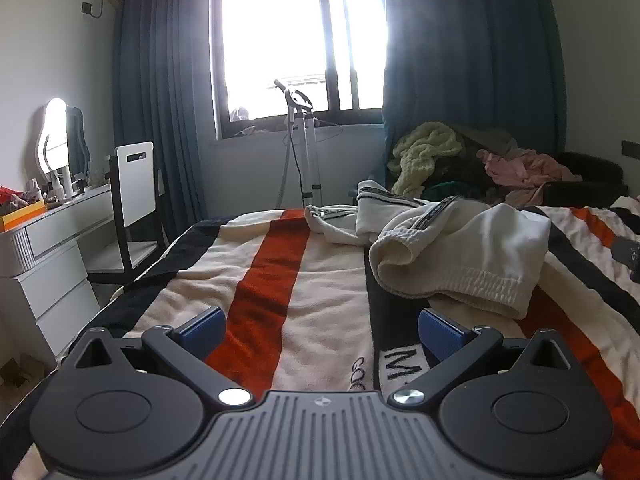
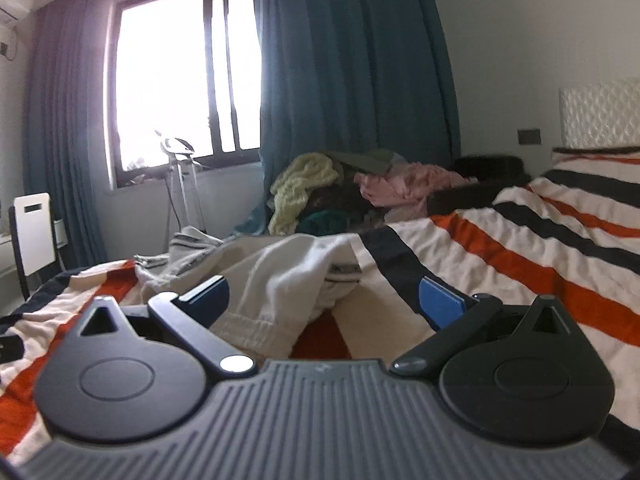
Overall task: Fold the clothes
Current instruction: 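Move both grippers toward the white sweatpants on the bed, then grasp the sweatpants cuff with the left gripper while the right gripper grasps the other cuff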
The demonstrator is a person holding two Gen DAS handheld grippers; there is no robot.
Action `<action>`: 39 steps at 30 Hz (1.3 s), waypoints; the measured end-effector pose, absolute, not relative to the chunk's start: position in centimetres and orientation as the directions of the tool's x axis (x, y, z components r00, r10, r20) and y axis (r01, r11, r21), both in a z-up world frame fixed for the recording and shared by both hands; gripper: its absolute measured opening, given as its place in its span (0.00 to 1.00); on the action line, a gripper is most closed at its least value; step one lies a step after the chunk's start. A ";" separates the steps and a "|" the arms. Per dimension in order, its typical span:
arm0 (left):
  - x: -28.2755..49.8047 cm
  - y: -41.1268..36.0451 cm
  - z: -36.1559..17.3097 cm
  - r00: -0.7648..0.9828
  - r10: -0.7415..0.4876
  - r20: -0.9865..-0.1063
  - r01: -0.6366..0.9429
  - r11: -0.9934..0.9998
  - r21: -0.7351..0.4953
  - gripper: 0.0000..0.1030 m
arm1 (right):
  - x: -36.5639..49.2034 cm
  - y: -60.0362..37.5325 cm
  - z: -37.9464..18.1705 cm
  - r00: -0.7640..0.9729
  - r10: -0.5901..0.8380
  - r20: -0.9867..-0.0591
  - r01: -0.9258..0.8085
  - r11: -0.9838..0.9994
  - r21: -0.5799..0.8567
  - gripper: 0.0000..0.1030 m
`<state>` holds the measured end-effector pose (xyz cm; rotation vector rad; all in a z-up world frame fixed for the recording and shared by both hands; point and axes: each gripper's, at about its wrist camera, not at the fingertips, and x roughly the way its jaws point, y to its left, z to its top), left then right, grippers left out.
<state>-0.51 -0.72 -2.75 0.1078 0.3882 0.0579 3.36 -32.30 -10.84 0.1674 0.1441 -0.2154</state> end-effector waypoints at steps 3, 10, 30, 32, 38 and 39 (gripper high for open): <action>-0.5 -0.7 -2.9 0.922 0.080 -0.379 -0.039 0.992 0.116 1.00 | 3.4 -32.1 -10.8 0.973 -0.184 -0.142 0.205 0.967 0.149 1.00; -0.3 -0.6 -2.9 0.919 0.082 -0.385 -0.041 0.993 0.114 1.00 | 3.7 -32.1 -11.4 0.969 -0.200 -0.144 0.220 0.965 0.141 1.00; 15.2 -0.7 -5.8 0.881 0.098 -0.463 -0.040 0.990 0.135 1.00 | 16.1 -32.7 -17.9 0.891 -0.074 -0.448 0.199 0.951 0.238 0.96; 18.0 -1.1 -6.7 0.893 0.067 -0.446 -0.013 0.992 0.123 1.00 | 17.2 -31.9 -19.1 0.888 -0.137 -0.439 0.239 0.953 0.187 0.96; 23.6 -4.3 -8.3 0.902 -0.079 -0.425 0.178 0.964 0.198 1.00 | 17.7 -30.5 -20.9 0.858 -0.261 -0.443 0.337 0.936 0.101 0.96; 24.2 -4.9 -8.5 0.901 -0.102 -0.421 0.211 0.952 0.222 1.00 | 17.6 -30.4 -20.9 0.861 -0.264 -0.435 0.337 0.936 0.098 0.96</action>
